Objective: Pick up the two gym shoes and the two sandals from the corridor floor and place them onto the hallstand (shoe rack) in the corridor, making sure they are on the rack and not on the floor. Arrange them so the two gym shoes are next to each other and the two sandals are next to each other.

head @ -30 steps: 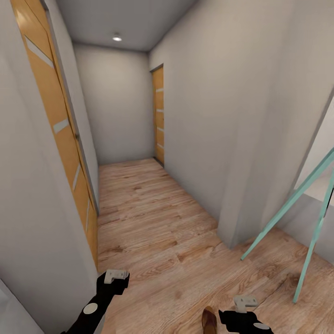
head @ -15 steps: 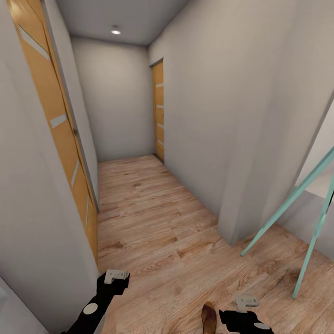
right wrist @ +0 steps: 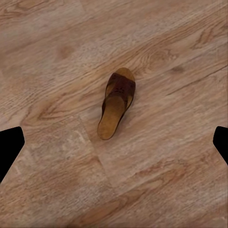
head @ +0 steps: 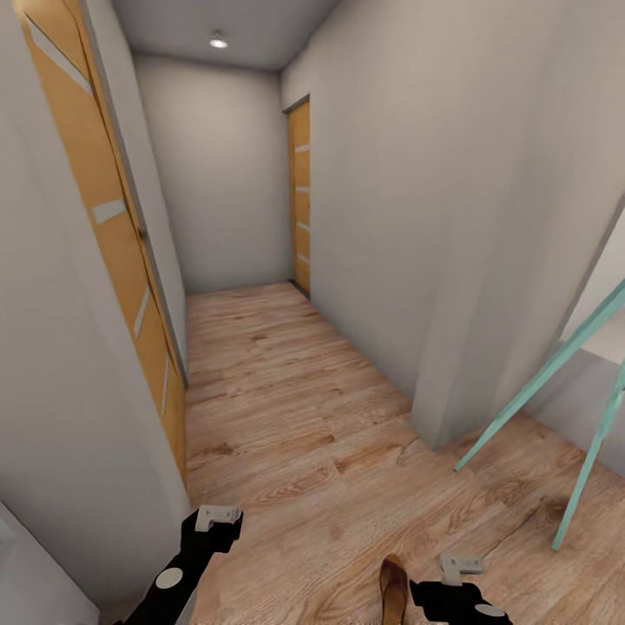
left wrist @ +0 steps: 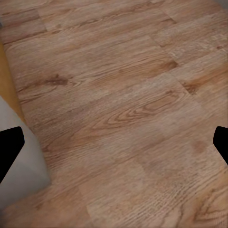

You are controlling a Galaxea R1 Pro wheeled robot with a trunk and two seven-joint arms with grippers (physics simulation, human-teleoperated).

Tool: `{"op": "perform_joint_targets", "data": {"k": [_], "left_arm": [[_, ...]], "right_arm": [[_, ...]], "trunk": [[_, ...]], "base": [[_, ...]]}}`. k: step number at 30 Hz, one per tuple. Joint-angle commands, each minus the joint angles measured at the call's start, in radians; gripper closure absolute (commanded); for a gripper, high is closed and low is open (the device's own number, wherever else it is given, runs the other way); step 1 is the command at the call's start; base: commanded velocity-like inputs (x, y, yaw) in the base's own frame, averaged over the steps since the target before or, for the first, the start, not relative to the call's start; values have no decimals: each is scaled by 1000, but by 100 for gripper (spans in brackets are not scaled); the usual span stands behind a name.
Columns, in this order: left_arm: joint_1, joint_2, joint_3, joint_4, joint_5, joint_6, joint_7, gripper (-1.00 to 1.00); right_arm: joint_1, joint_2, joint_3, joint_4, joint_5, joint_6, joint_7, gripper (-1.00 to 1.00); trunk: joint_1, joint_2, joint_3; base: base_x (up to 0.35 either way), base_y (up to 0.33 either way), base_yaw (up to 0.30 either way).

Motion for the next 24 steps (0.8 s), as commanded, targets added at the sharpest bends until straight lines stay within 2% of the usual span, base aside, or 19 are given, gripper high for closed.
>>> {"op": "perform_joint_targets", "data": {"k": [1, 17, 24], "left_arm": [[-1, 0, 0, 0, -5, -3, 0, -100], [-1, 0, 0, 2, -5, -3, 0, -100], [-1, 0, 0, 2, -5, -3, 0, -100]], "right_arm": [[0, 0, 0, -1, 0, 5, 2, -100], [-1, 3, 2, -1, -1, -3, 5, -100], [-1, 3, 2, -1, 0, -4, 3, -100]], "trunk": [[4, -8, -5], [65, -120, -57], [92, -169, -89]], "base": [[0, 0, 31], [0, 0, 4], [0, 0, 0]]}}
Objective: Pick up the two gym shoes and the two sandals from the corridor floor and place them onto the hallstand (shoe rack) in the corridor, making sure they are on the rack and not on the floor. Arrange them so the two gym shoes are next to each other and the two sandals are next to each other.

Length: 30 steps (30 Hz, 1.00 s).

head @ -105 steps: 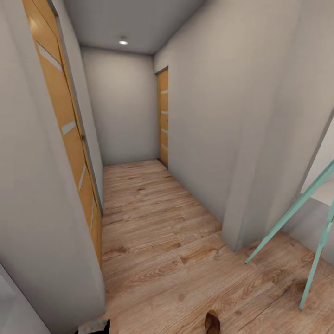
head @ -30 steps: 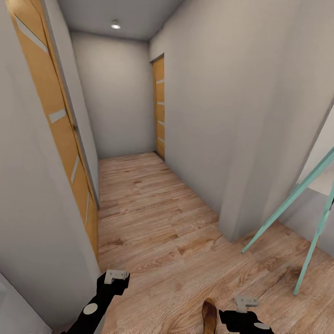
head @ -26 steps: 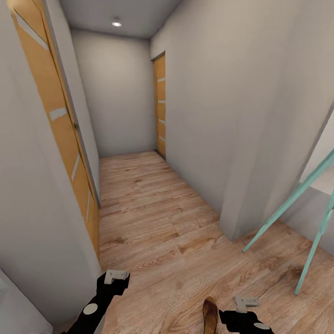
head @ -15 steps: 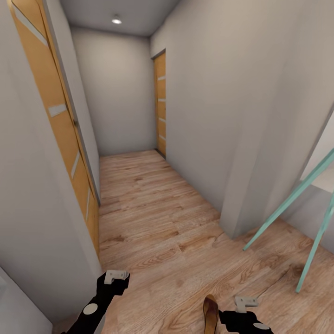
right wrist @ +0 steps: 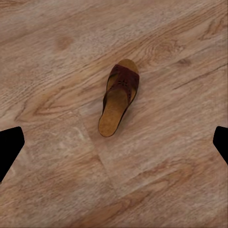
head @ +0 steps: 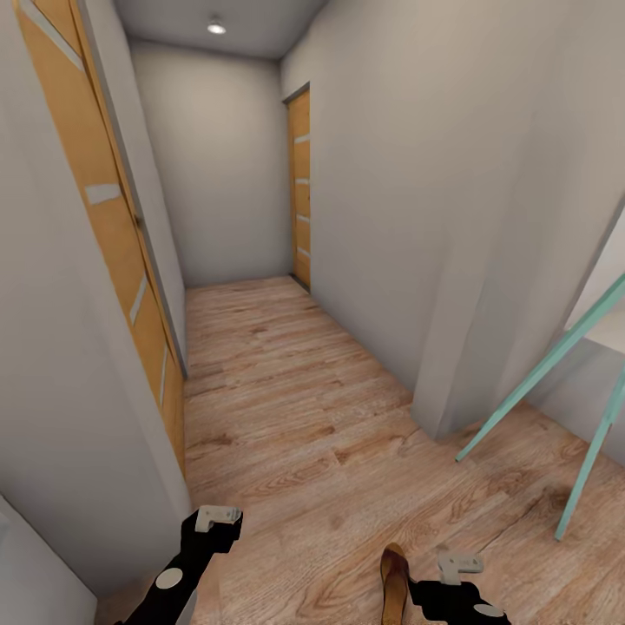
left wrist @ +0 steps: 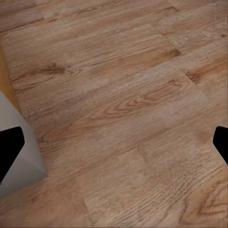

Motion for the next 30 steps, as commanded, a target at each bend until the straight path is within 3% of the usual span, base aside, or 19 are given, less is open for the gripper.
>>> {"op": "perform_joint_targets", "data": {"k": [1, 30], "left_arm": [[-1, 0, 0, 0, -5, -3, 0, -100], [-1, 0, -1, 0, -5, -3, 0, -100]], "right_arm": [[0, 0, -1, -1, 0, 5, 2, -100], [0, -1, -2, -1, -1, 5, 1, -100]], "trunk": [[4, -8, -6], [115, -211, -144]], "base": [[0, 0, 0], [0, 0, 0]]}}
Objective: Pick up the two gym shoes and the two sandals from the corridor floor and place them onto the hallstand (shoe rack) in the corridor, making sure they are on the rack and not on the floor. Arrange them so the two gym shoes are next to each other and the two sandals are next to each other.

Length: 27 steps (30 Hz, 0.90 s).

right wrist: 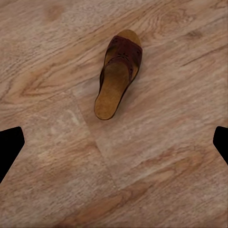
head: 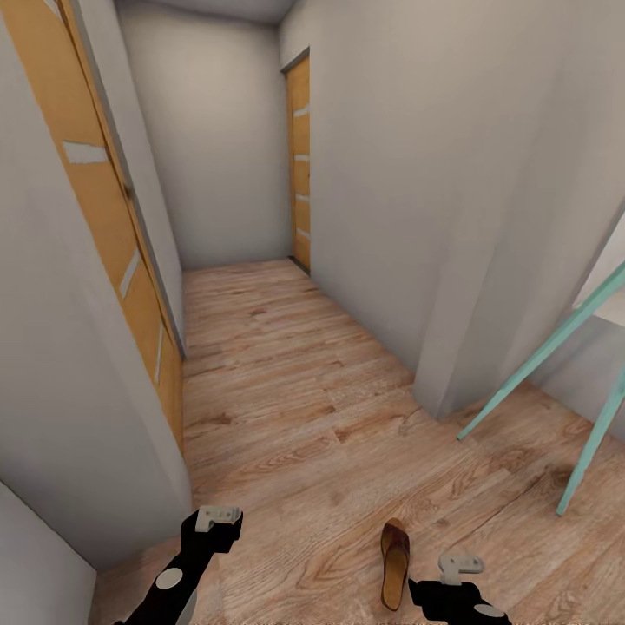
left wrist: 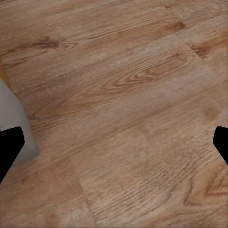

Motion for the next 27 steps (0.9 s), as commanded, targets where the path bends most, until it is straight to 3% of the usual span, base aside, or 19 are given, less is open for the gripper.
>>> {"op": "perform_joint_targets", "data": {"k": [1, 9, 18, 27], "left_arm": [[-1, 0, 0, 0, -5, -3, 0, -100], [-1, 0, 0, 0, -5, -3, 0, -100], [-1, 0, 0, 0, -5, -3, 0, -100], [-1, 0, 0, 1, -5, -3, 0, -100]], "right_arm": [[0, 0, -1, -2, 0, 5, 2, -100], [0, 1, -1, -2, 1, 5, 1, -100], [0, 1, -1, -2, 1, 5, 1, -100], [0, 1, -1, -2, 1, 5, 1, -100]], "trunk": [[4, -8, -6], [34, -64, -35], [34, -64, -35], [34, -64, -35]], "base": [[0, 0, 0], [0, 0, 0], [13, 18, 0], [95, 249, 0]]}}
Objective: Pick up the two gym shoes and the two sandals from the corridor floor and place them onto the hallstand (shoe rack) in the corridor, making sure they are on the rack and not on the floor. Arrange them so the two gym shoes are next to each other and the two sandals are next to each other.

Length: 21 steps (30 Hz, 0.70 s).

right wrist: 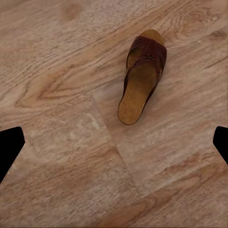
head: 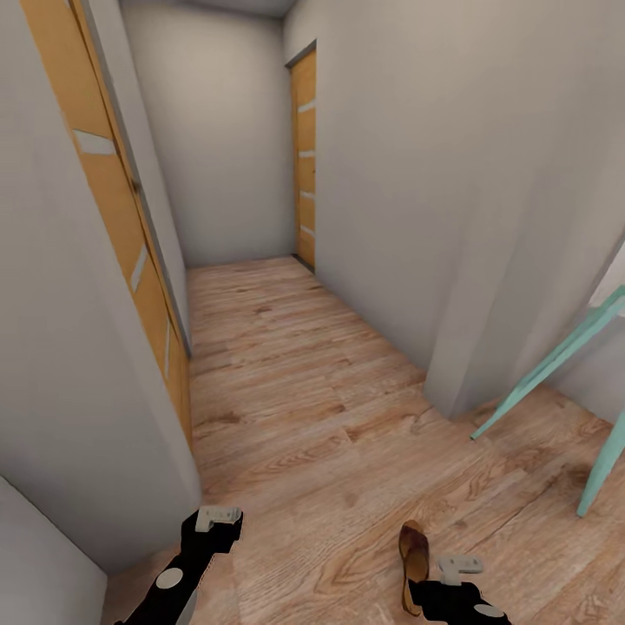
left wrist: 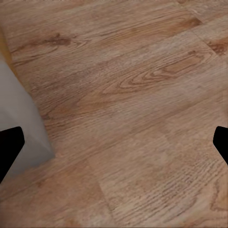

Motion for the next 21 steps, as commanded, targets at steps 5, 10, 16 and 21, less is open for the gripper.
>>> {"op": "perform_joint_targets", "data": {"k": [5, 10, 16, 21], "left_arm": [[-1, 0, 0, 1, -5, -4, 0, -100], [-1, 0, 0, 1, -5, -4, 0, -100], [-1, 0, 0, 1, -5, -4, 0, -100], [-1, 0, 0, 1, -6, -4, 0, -100]], "right_arm": [[0, 0, -1, -2, 0, 6, 2, -100], [-1, 0, -1, -3, 0, 6, 2, -100], [-1, 0, -1, -3, 0, 6, 2, -100], [0, 0, -1, -3, 0, 6, 2, -100]], "trunk": [[0, 0, -1], [0, 0, -1], [0, 0, -1], [0, 0, -1]], "base": [[20, 154, 0], [2, 16, -114], [0, 2, -260], [0, 0, -89]]}}
